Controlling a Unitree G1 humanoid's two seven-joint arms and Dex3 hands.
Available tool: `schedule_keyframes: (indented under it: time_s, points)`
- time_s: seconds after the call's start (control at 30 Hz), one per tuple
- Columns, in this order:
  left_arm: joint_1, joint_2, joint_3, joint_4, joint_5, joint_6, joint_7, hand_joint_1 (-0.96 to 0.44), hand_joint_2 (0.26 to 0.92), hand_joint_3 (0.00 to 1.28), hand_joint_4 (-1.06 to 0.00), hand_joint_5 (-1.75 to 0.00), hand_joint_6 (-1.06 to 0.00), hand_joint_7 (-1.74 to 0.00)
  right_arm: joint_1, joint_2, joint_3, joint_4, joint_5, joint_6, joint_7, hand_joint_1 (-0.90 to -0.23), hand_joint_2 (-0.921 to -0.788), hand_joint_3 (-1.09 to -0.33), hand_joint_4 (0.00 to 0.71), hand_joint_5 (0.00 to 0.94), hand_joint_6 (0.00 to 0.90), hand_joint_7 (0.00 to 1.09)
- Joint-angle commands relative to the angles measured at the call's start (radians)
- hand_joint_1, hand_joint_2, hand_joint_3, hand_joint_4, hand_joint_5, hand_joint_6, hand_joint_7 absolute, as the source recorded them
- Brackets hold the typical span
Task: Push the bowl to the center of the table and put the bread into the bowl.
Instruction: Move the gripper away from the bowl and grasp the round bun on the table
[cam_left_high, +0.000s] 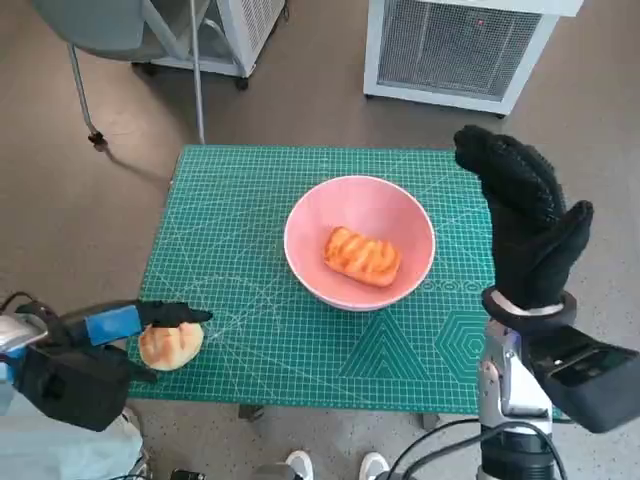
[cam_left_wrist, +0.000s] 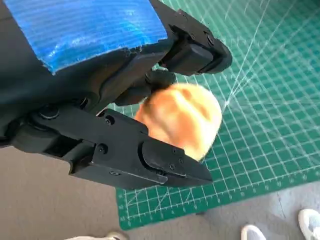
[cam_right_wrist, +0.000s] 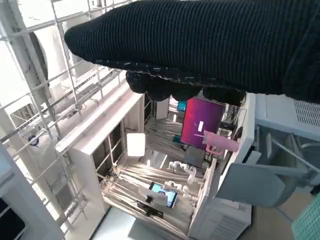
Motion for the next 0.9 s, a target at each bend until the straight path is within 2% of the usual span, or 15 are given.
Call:
schedule_keyframes:
  time_s: [0.03,0.3,0.33,0.37,0.4,0.43,0.5,0.53,0.73,0.9]
  points:
    - [-0.012,-0.015,-0.042,0.037,0.053,-0.007,0.026,0.02,0.826,0.02,-0.38,-0.06,-0.44,-0.03,0.011,-0.001,-0.003,0.006,-0.005,0.013,-0.006,-0.471,-0.921,-0.635,0.365,0.023,-0.001,0.78]
    - [-0.041,-0.027,-0.103,0.122,0.172,-0.040,0.148,0.01,0.891,0.03,-0.62,-0.19,-0.58,-0.12,0.012,0.003,-0.003,0.009,-0.009,0.007,-0.010,-0.473,-0.921,-0.633,0.365,0.025,-0.001,0.78]
    - [-0.048,-0.026,-0.111,0.135,0.190,-0.045,0.169,0.01,0.901,0.03,-0.62,-0.28,-0.57,-0.19,0.012,0.004,-0.004,0.009,-0.010,0.006,-0.011,-0.473,-0.921,-0.633,0.365,0.025,-0.001,0.78]
    - [-0.053,-0.025,-0.117,0.144,0.203,-0.050,0.185,0.08,0.905,0.06,-0.60,-0.49,-0.57,-0.27,0.012,0.004,-0.004,0.010,-0.010,0.005,-0.011,-0.473,-0.921,-0.633,0.365,0.025,-0.001,0.78]
    - [-0.060,-0.023,-0.122,0.156,0.216,-0.058,0.206,0.18,0.911,0.12,-0.57,-0.82,-0.52,-0.44,0.012,0.004,-0.004,0.011,-0.011,0.004,-0.012,-0.473,-0.921,-0.633,0.365,0.025,-0.001,0.78]
    - [-0.065,-0.021,-0.127,0.165,0.225,-0.064,0.222,0.11,0.914,0.16,-0.56,-1.03,-0.48,-0.74,0.012,0.004,-0.004,0.012,-0.012,0.003,-0.012,-0.473,-0.921,-0.633,0.365,0.025,-0.001,0.78]
    - [-0.080,-0.014,-0.130,0.186,0.236,-0.089,0.262,0.06,0.917,0.18,-0.57,-1.20,-0.48,-0.98,0.012,0.004,-0.006,0.014,-0.012,0.001,-0.013,-0.472,-0.921,-0.633,0.365,0.025,-0.001,0.78]
    - [-0.086,-0.011,-0.131,0.194,0.239,-0.099,0.278,0.04,0.919,0.16,-0.58,-1.26,-0.51,-1.04,0.012,0.004,-0.006,0.015,-0.012,0.001,-0.012,-0.472,-0.921,-0.633,0.366,0.026,-0.001,0.78]
    - [-0.130,0.001,-0.124,0.242,0.240,-0.166,0.359,0.00,0.919,0.13,-0.59,-1.30,-0.60,-1.15,0.013,0.004,-0.008,0.017,-0.009,0.001,-0.010,-0.473,-0.921,-0.632,0.367,0.027,-0.001,0.78]
    - [-0.175,-0.001,-0.099,0.270,0.184,-0.195,0.355,0.00,0.920,0.13,-0.55,-1.30,-0.62,-1.20,0.015,0.005,-0.010,0.017,-0.009,-0.001,-0.009,-0.474,-0.921,-0.630,0.368,0.029,-0.001,0.78]
